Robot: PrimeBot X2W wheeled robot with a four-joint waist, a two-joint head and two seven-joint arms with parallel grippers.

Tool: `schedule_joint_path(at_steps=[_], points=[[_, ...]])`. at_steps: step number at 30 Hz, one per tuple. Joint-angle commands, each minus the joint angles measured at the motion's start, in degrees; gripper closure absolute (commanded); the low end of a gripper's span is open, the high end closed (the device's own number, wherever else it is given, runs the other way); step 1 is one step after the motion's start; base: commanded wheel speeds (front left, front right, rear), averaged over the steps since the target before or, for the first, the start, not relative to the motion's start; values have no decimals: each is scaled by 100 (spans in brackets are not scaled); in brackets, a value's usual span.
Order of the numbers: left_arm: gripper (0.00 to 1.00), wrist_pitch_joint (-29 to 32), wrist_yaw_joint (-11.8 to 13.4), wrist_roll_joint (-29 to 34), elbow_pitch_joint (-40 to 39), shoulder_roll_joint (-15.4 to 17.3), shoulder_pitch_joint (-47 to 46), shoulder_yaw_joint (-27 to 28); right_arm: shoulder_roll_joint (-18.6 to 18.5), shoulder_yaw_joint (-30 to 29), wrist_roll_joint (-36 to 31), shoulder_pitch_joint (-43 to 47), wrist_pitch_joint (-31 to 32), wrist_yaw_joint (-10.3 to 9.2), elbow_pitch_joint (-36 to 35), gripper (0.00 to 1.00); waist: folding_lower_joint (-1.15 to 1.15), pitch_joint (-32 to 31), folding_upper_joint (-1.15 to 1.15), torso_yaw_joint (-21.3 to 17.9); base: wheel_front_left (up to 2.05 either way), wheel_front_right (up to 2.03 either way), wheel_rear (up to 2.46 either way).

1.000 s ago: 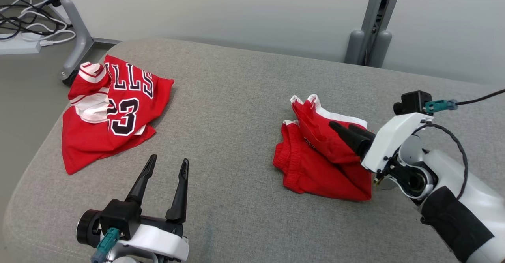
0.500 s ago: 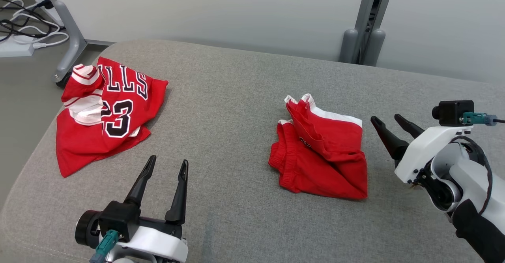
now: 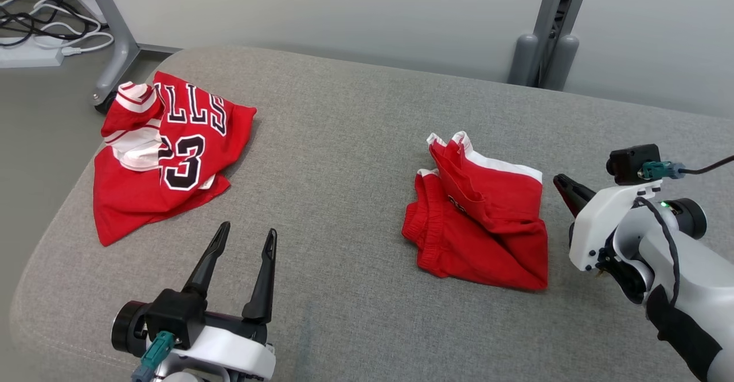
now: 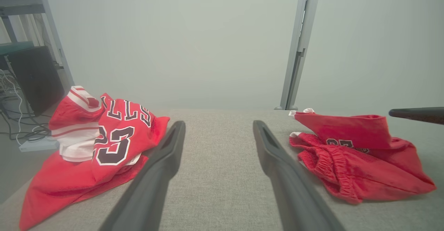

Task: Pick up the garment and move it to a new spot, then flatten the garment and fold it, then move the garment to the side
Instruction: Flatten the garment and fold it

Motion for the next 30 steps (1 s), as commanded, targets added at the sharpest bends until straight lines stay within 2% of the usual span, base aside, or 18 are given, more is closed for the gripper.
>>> schedule_joint_path(at_steps=[1,11,15,24,28,30], points=[[0,-16,9,-15,-15,19,-77,6,1,32,-21,-20,-33,0,43,100,0,13,0,20,0,0,0],[0,-16,40,-65,-23,19,-126,-7,166,459,103,106,226,0,228,100,0,136,0,108,0,0,0],[0,-16,45,-58,0,19,-134,9,167,630,380,214,407,0,-166,100,0,121,0,99,0,0,0],[0,-16,29,-12,31,19,-137,33,-85,1149,1094,403,704,0,-1371,100,0,30,0,28,0,0,0],[0,-16,25,-13,39,19,-126,6,-155,1315,1247,468,809,0,-1633,100,0,8,0,31,0,0,0],[0,-16,14,-10,38,20,-124,-5,-228,1337,1280,395,652,0,-1684,100,0,2,0,46,0,0,0]])
